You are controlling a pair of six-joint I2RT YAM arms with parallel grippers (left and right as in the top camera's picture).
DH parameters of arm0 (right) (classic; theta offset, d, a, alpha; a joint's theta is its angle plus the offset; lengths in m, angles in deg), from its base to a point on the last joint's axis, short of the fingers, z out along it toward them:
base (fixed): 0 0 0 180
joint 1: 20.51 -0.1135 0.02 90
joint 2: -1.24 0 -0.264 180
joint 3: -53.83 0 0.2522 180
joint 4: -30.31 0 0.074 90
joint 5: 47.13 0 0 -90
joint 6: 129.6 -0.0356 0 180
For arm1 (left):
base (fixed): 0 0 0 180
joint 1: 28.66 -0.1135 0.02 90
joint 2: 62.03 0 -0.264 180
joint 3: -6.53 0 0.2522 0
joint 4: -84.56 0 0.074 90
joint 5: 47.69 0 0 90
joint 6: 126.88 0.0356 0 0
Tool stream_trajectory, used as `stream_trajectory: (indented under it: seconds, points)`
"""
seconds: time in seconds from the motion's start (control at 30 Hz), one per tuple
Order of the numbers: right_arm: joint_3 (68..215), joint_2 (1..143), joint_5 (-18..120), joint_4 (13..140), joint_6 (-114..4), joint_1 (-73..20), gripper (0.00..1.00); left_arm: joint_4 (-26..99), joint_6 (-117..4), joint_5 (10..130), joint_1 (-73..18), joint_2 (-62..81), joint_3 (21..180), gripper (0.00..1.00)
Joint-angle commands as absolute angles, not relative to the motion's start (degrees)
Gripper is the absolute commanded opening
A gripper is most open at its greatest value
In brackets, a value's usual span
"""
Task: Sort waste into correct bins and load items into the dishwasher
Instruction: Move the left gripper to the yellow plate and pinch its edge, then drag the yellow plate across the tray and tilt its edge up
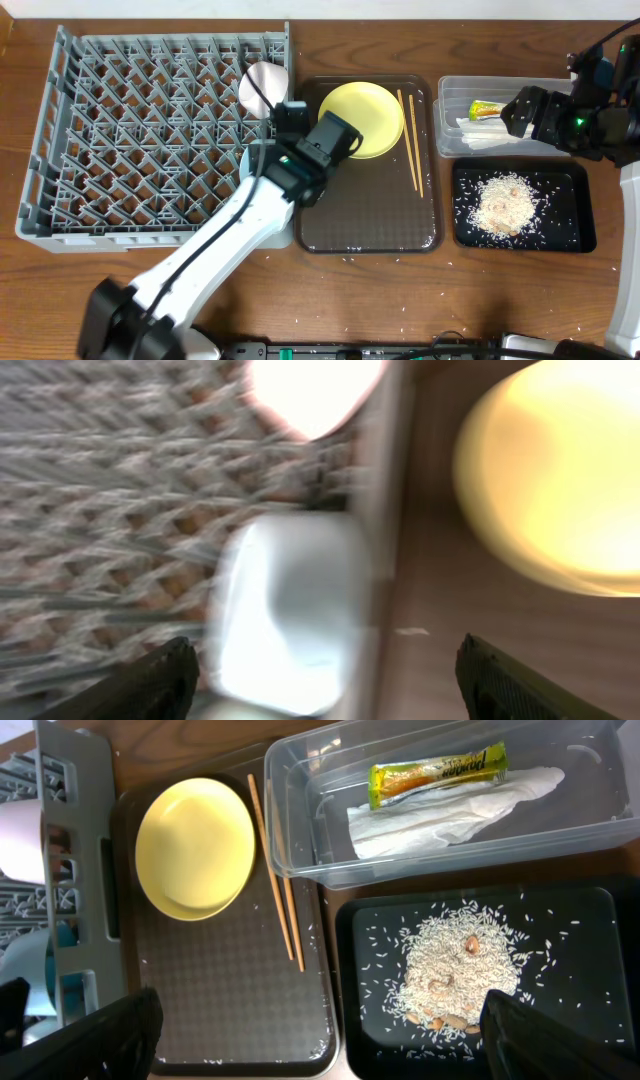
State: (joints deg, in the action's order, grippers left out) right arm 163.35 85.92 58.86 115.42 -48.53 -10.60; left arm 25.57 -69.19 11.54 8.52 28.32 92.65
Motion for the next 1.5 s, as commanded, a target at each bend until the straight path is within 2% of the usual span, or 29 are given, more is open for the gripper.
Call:
stream_trajectory:
  seconds: [0.0, 0.17, 0.33, 0.47, 0.5, 0.6, 0.9, 0.97, 1.47]
  points:
    - [163.9, 85.9, 58.7, 115.5, -48.8, -10.4, 0.99, 32.8, -68.5, 29.8, 8.4, 24.4, 94.1, 0.84]
    - [163.9, 85.9, 58.7, 115.5, -48.8, -10.4, 0.99, 41.3, -71.6, 32.8, 8.4, 27.1, 93.5, 0.83]
    - [163.9, 85.9, 58.7, 115.5, -48.8, -10.4, 0.99, 47.0, -75.6, 32.7, 8.4, 35.7, 93.5, 0.80]
    - [163.9, 85.9, 58.7, 115.5, -48.8, -10.4, 0.99, 49.6, -83.2, 32.6, 8.1, 42.7, 93.5, 0.78]
    - [163.9, 85.9, 58.7, 115.5, -48.8, -10.4, 0.99, 50.8, -88.8, 32.6, 7.9, 46.3, 93.5, 0.75]
    - [163.9, 85.9, 58.7, 115.5, -48.8, -10.4, 0.99, 52.9, -92.0, 32.4, 7.6, 49.4, 93.5, 0.70]
    - [163.9, 85.9, 58.7, 115.5, -48.8, -10.4, 0.99, 56.5, -103.6, 32.7, 5.3, 57.1, 93.5, 0.69]
    - [163.9, 85.9, 58.7, 115.5, -48.8, -10.4, 0.99, 57.5, -103.7, 33.8, 4.8, 58.2, 93.5, 0.69]
    - [163.9, 85.9, 58.7, 115.5, -48.8, -10.4, 0.99, 59.6, -103.7, 43.3, 4.2, 64.4, 93.5, 0.48]
